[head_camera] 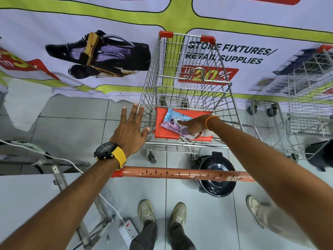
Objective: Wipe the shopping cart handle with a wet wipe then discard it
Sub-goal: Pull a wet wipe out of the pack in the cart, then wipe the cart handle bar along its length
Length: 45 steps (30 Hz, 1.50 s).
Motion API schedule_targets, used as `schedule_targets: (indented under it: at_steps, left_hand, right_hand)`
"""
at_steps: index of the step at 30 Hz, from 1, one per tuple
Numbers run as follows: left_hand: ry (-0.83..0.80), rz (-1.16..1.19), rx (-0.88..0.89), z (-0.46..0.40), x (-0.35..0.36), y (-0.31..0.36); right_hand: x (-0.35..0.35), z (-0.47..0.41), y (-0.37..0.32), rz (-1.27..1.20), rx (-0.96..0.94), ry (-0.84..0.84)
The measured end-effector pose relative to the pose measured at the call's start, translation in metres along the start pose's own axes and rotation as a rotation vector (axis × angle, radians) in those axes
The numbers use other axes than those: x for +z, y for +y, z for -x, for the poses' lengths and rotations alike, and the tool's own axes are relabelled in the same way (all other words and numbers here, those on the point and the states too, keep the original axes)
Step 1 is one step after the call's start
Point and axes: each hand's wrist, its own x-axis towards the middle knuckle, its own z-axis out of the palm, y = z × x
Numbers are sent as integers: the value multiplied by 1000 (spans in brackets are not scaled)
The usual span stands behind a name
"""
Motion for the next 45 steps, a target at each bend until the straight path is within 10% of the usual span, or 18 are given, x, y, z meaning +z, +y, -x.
schedule_targets:
  at_steps: [9,17,27,45]
  left_hand:
    - [19,-42,31,-3,3,-2]
    - [74,-103,171,2,-9,7]
    - [-3,1358,-150,19,-36,66]
    - [-6,1308,-149,48,-67,49]
  right_hand:
    - [2,5,15,-302,-404,336]
    - [8,47,0,-1049,-514,423]
    - [19,105,-47,-1531,-671,396]
    - [76,176,-56,-1708,-596,853]
